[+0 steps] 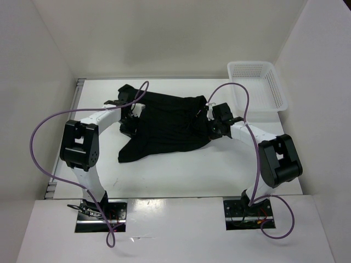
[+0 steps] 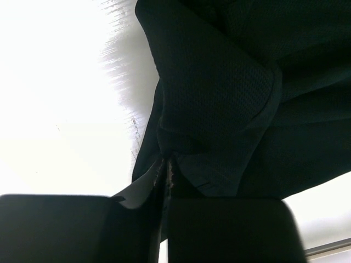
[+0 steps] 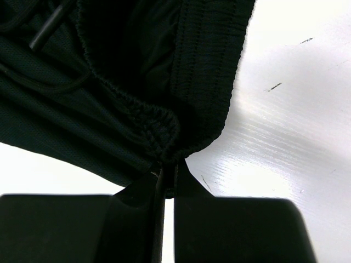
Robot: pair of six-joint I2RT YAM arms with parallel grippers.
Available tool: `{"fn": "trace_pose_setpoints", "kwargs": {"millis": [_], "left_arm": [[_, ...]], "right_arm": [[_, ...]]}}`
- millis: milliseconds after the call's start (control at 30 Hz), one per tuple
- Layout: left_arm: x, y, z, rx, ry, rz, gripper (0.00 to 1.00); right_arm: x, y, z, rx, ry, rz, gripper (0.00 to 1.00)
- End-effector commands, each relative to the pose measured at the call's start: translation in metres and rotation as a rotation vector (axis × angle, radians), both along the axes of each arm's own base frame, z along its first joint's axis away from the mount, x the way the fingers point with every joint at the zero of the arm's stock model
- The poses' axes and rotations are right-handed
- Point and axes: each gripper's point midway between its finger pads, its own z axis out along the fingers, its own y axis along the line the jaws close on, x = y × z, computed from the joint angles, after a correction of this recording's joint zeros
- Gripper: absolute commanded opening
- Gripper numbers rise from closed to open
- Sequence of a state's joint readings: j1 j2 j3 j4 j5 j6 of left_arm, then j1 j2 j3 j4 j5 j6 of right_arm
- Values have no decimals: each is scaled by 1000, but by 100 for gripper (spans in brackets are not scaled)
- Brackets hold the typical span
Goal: Fold and stack the shorts
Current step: Flatten the shorts out
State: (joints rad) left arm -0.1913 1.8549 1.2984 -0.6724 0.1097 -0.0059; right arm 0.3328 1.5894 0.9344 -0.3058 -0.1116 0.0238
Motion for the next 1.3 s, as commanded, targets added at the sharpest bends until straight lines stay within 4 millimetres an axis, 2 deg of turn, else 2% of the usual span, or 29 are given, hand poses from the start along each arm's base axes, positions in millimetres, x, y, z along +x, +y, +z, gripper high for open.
{"fn": "trace_pose_setpoints", "kwargs": {"millis": [0, 67, 100, 167, 300, 367, 467, 533, 600, 633, 667, 733, 767, 833, 867, 900, 933, 967, 1000, 1033, 1067, 1100, 1133, 1167, 1200, 1267], "left_arm": [[11, -3, 20, -15, -68, -7, 0], [12, -1, 20, -5, -70, -4, 0], [20, 0, 30, 1, -106, 1, 0], [30, 12, 37, 70, -144, 28, 0], [65, 71, 61, 197, -277, 184, 0], [80, 102, 64, 233, -307, 261, 0], [94, 126, 51, 286, -311, 317, 2], [103, 136, 52, 302, -330, 343, 5], [110, 145, 48, 326, -332, 364, 12], [114, 147, 53, 334, -352, 372, 35], [118, 151, 53, 354, -364, 384, 49], [118, 154, 58, 365, -373, 392, 62], [118, 154, 69, 361, -397, 396, 68], [108, 141, 74, 364, -397, 369, 69], [93, 133, 81, 359, -406, 353, 69], [78, 111, 98, 334, -434, 306, 69], [65, 99, 80, 333, -382, 264, 69], [47, 87, 92, 311, -394, 231, 69], [29, 72, 86, 285, -353, 180, 69], [-6, 58, 74, 280, -270, 110, 68], [-24, 52, 68, 268, -231, 77, 67], [-46, 40, 59, 253, -177, 21, 67], [-59, 36, 56, 253, -175, -1, 67], [-83, 39, 35, 282, -112, -31, 66], [-96, 39, 26, 294, -74, -54, 66], [-110, 36, 15, 296, -35, -85, 66]], "right_arm": [[8, 1, 16, 14, -69, 11, 0], [8, 0, 16, 9, -72, 18, 0], [8, 0, 16, 9, -72, 18, 0], [8, 0, 16, 4, -75, 26, 0], [6, -1, 15, -1, -78, 34, 0], [2, -3, 11, -10, -69, 41, 0], [2, -2, 11, -8, -70, 57, 0], [2, -2, 11, -13, -73, 65, 0], [2, -2, 11, -13, -73, 65, 0], [1, -1, 11, -6, -71, 70, 0], [1, -1, 11, -6, -71, 70, 0], [1, -1, 11, -6, -71, 70, 0], [2, 0, 14, -3, -80, 70, 0], [-1, -2, 11, -6, -69, 70, 4], [0, -4, 10, -15, -72, 63, 34], [-1, -7, 12, -36, -81, 73, 50], [-1, -7, 12, -41, -84, 80, 57], [1, -11, 12, -65, -92, 81, 63], [6, -17, 20, -79, -113, 69, 66], [12, -24, 27, -98, -142, 61, 66], [22, -41, 33, -124, -162, 18, 66], [33, -47, 48, -135, -205, 5, 64], [38, -50, 56, -166, -240, 36, 62], [42, -54, 60, -181, -255, 45, 59], [42, -51, 64, -174, -255, 67, 55], [39, -41, 68, -121, -238, 90, 54]]}}
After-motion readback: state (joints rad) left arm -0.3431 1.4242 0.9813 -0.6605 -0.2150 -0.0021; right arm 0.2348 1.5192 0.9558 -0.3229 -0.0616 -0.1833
